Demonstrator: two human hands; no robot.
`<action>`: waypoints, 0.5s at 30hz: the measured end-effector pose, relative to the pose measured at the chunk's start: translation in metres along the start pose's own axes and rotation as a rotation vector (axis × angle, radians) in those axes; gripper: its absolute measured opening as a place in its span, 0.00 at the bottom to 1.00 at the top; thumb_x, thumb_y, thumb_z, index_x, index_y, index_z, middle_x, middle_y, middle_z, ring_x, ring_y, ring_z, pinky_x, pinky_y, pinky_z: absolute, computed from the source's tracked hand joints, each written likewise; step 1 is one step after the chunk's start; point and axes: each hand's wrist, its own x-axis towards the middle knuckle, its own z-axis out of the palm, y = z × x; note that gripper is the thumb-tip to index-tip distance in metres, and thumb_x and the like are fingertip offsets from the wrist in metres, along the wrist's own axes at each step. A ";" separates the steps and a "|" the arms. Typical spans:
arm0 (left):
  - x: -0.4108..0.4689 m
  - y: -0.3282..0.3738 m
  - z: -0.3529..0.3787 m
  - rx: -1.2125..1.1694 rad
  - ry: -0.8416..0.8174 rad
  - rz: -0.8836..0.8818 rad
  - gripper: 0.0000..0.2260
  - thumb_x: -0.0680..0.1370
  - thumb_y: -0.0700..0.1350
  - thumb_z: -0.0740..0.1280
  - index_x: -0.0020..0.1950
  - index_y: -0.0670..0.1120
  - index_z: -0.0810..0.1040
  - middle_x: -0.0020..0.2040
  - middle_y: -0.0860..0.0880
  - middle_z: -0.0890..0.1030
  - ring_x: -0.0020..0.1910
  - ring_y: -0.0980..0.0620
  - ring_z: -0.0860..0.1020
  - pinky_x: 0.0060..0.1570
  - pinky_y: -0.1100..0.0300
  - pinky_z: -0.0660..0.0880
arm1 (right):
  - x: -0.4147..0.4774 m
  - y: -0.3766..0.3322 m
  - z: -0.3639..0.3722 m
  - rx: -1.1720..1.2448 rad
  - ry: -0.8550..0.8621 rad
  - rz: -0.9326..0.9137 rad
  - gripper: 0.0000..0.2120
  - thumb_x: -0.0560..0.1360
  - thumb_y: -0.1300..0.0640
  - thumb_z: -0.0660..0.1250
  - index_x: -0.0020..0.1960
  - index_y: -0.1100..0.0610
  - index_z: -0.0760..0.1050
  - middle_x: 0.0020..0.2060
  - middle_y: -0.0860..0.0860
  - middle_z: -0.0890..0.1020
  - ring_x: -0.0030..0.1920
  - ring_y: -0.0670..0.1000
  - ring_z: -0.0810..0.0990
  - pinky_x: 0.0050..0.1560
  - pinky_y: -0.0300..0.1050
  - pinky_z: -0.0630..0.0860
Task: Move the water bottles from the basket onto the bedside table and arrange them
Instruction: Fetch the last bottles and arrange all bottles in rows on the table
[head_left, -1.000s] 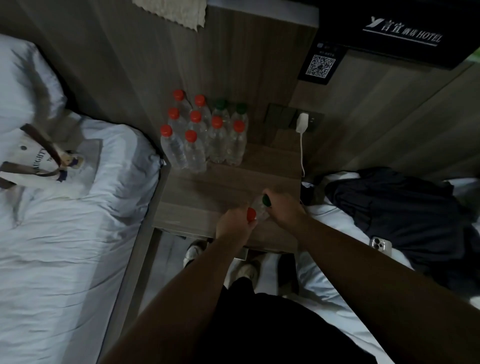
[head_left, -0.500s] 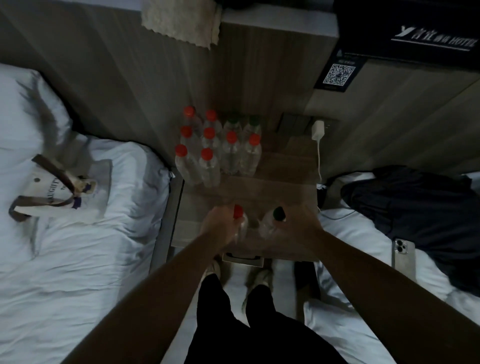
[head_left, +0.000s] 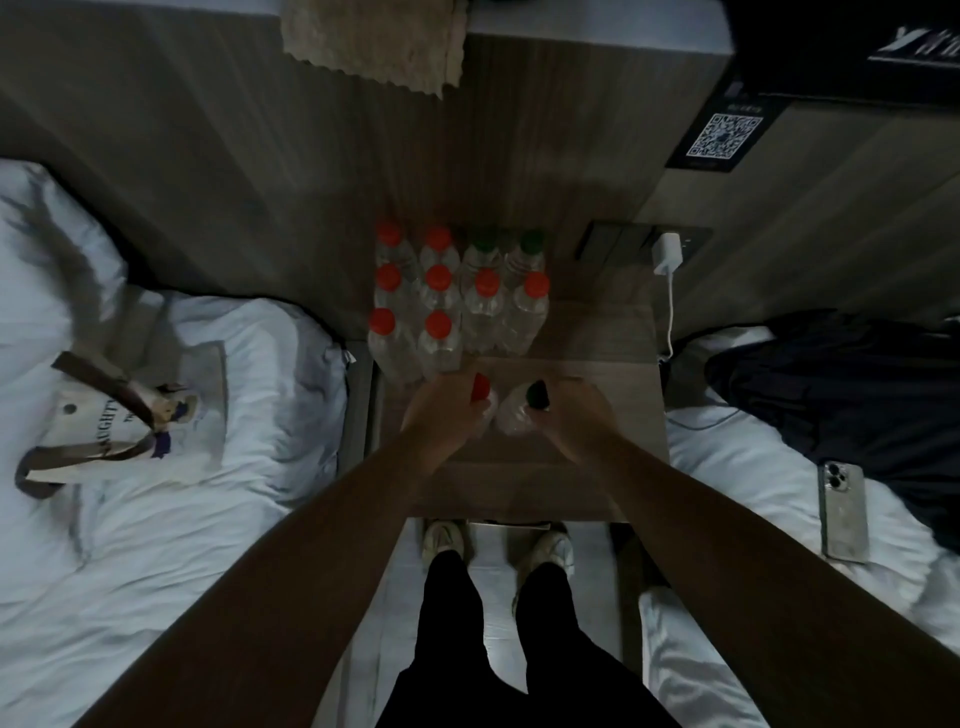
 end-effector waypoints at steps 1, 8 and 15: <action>0.000 -0.002 0.001 0.006 -0.010 0.000 0.11 0.78 0.46 0.65 0.59 0.47 0.72 0.50 0.46 0.80 0.47 0.50 0.78 0.44 0.56 0.74 | 0.002 0.000 0.002 0.007 0.003 0.002 0.17 0.76 0.49 0.65 0.59 0.58 0.74 0.52 0.56 0.82 0.54 0.56 0.79 0.48 0.44 0.71; -0.003 -0.015 0.019 -0.116 0.059 -0.013 0.12 0.76 0.51 0.68 0.57 0.50 0.74 0.50 0.51 0.81 0.49 0.53 0.79 0.45 0.63 0.71 | 0.010 0.006 0.017 0.250 0.060 0.005 0.16 0.74 0.50 0.69 0.59 0.54 0.74 0.47 0.51 0.81 0.50 0.53 0.80 0.45 0.42 0.71; -0.006 -0.044 0.066 -0.433 0.172 -0.167 0.25 0.70 0.57 0.73 0.64 0.59 0.68 0.57 0.59 0.79 0.54 0.59 0.79 0.51 0.60 0.77 | 0.017 0.032 0.070 0.876 0.009 0.040 0.26 0.62 0.47 0.78 0.55 0.39 0.69 0.52 0.41 0.78 0.54 0.48 0.79 0.55 0.49 0.77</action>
